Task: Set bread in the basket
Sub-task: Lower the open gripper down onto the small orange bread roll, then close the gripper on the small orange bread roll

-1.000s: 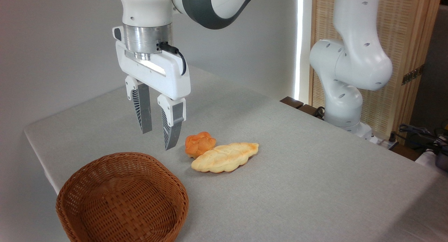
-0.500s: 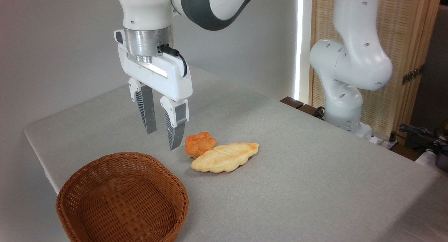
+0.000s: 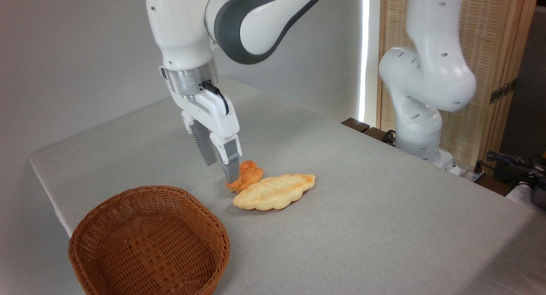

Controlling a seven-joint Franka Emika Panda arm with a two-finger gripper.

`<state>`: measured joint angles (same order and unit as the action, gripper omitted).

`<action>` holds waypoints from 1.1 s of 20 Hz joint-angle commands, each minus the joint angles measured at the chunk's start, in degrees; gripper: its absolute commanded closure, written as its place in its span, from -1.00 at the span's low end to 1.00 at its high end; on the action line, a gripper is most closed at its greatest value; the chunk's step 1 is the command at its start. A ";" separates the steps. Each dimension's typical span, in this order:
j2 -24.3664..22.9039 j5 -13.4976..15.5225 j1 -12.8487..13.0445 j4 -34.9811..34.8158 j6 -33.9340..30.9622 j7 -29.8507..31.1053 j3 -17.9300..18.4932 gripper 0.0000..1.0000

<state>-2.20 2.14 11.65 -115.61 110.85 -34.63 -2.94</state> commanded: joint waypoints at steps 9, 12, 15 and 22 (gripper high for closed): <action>-1.49 -0.38 2.94 -6.56 0.85 -10.11 0.39 -1.00; -0.79 -0.64 4.17 -6.56 0.85 -10.11 0.39 -1.00; -0.44 -0.73 4.26 -6.56 0.85 -10.55 0.39 -0.25; -0.44 -0.64 4.17 -6.39 1.03 -10.64 0.48 0.26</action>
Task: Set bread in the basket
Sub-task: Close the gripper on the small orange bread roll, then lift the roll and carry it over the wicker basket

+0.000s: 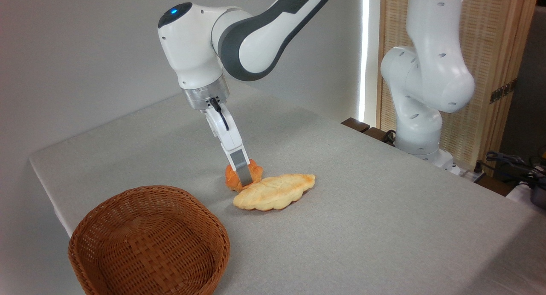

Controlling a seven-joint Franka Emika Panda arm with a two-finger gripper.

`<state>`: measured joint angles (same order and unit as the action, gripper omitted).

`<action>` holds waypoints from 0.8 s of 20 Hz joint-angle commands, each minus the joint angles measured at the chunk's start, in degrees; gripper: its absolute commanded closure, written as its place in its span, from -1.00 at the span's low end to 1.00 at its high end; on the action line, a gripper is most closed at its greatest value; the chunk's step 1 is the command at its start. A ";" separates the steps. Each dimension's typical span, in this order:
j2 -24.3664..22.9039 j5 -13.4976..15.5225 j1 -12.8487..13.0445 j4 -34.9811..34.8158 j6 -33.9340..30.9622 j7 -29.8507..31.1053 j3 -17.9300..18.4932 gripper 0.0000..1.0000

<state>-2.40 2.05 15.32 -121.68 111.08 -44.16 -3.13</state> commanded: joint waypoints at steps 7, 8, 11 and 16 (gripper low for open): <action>-0.41 -0.56 0.50 0.04 0.81 -1.10 0.94 0.26; -0.41 -0.56 0.50 0.04 0.81 -1.10 1.02 0.26; -0.41 -0.56 0.50 0.48 0.81 -1.01 1.11 0.26; -0.94 -0.03 -0.20 5.56 0.72 0.13 2.42 0.29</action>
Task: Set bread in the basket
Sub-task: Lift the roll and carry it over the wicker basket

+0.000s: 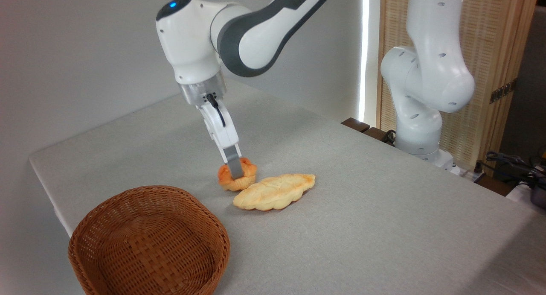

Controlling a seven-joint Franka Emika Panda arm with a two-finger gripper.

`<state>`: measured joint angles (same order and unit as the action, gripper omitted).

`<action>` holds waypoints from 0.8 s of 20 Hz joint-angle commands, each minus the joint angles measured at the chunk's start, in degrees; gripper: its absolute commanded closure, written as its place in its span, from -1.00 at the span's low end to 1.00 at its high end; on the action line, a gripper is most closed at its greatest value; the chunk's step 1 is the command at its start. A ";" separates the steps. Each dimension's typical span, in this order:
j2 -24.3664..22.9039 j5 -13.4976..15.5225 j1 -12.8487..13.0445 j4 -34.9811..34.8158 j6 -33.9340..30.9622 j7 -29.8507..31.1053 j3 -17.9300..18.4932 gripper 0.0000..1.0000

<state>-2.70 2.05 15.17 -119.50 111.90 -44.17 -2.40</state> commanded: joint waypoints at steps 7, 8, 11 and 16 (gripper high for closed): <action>0.33 3.58 -0.06 9.37 8.82 -0.13 8.46 0.26; 0.76 3.58 -0.06 9.37 11.73 -0.13 8.98 0.24; 3.04 1.83 -0.06 9.28 18.68 -0.57 9.17 -0.33; 5.25 0.41 0.03 9.37 22.66 -0.31 9.17 -1.00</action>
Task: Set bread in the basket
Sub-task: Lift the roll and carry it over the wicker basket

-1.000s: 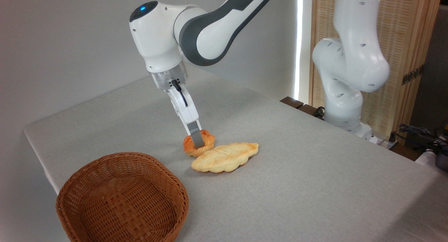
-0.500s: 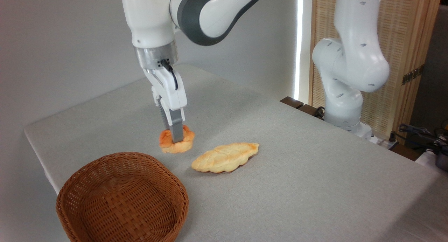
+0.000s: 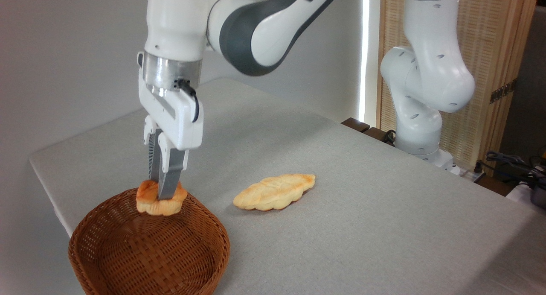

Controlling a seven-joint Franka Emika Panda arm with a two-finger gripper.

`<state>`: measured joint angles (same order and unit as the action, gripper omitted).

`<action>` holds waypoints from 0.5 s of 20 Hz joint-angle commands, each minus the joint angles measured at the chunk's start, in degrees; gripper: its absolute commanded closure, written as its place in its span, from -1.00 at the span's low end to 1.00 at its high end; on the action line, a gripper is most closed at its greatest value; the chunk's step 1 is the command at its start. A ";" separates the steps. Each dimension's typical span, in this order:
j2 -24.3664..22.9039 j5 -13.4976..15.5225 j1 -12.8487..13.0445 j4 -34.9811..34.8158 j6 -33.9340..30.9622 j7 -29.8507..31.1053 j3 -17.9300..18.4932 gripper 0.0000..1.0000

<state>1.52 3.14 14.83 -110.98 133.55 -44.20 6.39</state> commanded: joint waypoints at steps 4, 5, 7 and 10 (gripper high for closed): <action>1.64 -0.68 0.55 0.85 1.01 -0.01 -0.15 -1.00; 1.82 -0.68 0.82 0.77 0.92 0.08 -0.24 -1.00; 1.82 -0.68 0.91 0.77 0.84 -0.01 -0.24 -1.00; 1.82 -0.68 0.99 0.77 0.84 0.17 -0.24 -1.00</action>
<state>3.01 3.08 15.44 -110.91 134.17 -44.20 5.86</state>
